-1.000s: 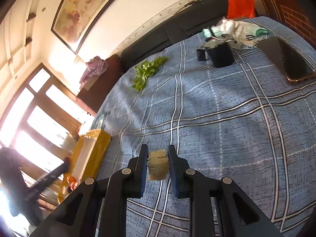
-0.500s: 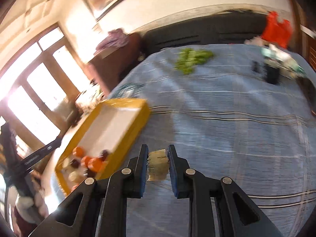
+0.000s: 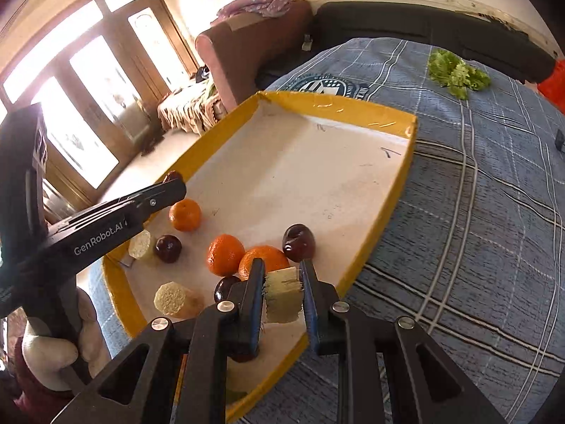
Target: Organize fruits
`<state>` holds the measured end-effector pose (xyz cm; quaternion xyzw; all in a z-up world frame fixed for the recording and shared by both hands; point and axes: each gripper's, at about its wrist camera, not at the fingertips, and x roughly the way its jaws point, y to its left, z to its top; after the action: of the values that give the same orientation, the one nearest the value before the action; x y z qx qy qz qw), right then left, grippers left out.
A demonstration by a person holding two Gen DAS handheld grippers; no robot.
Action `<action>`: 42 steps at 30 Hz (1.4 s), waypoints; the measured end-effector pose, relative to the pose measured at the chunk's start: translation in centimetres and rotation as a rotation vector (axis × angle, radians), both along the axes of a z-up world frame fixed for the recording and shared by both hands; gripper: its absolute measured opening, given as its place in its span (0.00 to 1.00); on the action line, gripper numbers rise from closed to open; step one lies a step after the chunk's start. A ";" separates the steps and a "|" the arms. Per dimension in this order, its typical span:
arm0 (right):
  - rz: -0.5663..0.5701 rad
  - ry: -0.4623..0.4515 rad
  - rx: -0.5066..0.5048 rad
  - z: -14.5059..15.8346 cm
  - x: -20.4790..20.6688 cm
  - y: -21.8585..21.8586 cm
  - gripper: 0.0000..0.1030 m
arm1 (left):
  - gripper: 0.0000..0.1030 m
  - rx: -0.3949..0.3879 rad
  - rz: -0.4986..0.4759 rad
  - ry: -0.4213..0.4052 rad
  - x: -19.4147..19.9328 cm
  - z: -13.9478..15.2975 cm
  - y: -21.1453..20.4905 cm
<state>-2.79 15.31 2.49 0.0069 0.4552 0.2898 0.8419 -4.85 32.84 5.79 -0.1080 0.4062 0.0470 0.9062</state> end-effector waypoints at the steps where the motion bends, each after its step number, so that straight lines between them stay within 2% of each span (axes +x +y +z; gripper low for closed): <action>1: 0.001 -0.002 -0.013 -0.3 0.1 0.3 0.23 | 0.19 -0.004 0.000 0.000 0.1 -0.1 0.0; 4: -0.001 -0.014 -0.047 -0.7 0.0 0.6 0.23 | 0.22 -0.021 0.000 -0.012 0.0 0.0 0.0; 6: -0.004 -0.034 -0.047 -0.7 -0.1 0.8 0.23 | 0.40 -0.030 0.005 -0.020 -0.3 0.1 0.2; 8: -0.007 -0.037 -0.050 -0.8 -0.2 1.2 0.24 | 0.46 -0.027 0.017 -0.035 -0.7 0.6 0.1; 10: -0.004 -0.035 -0.036 -0.7 -0.3 1.2 0.25 | 0.48 -0.026 0.020 -0.054 -1.4 1.2 0.0; 12: -0.005 -0.037 -0.020 -0.5 -0.4 1.1 0.32 | 0.59 -0.020 0.031 -0.072 -2.1 1.8 -0.2; 19: -0.005 -0.033 0.033 0.1 -1.7 0.1 0.34 | 0.67 0.017 0.077 -0.142 -5.0 4.3 -1.1; 22: -0.025 -0.044 0.054 0.7 -2.5 -0.9 0.35 | 0.71 0.059 0.117 -0.169 -6.2 5.1 -2.0; 28: -0.112 -0.082 0.086 1.5 -4.1 -3.4 0.45 | 0.88 0.167 0.213 -0.222 -8.5 6.6 -4.0; 32: -0.186 -0.130 0.061 1.5 -5.4 -4.8 0.55 | 0.89 0.191 0.223 -0.259 -9.3 7.5 -5.1; 38: -0.228 -0.155 0.028 1.2 -6.6 -5.9 0.57 | 0.95 0.226 0.218 -0.267 -9.7 8.3 -7.1; 42: -0.229 -0.209 0.009 2.0 -7.5 -6.6 0.69 | 0.97 0.238 0.199 -0.259 -9.8 8.4 -8.2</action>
<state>-10.25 8.71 4.49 0.0325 0.3601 0.1933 0.9121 -14.67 24.64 14.16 -0.0451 0.2653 0.1696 0.9481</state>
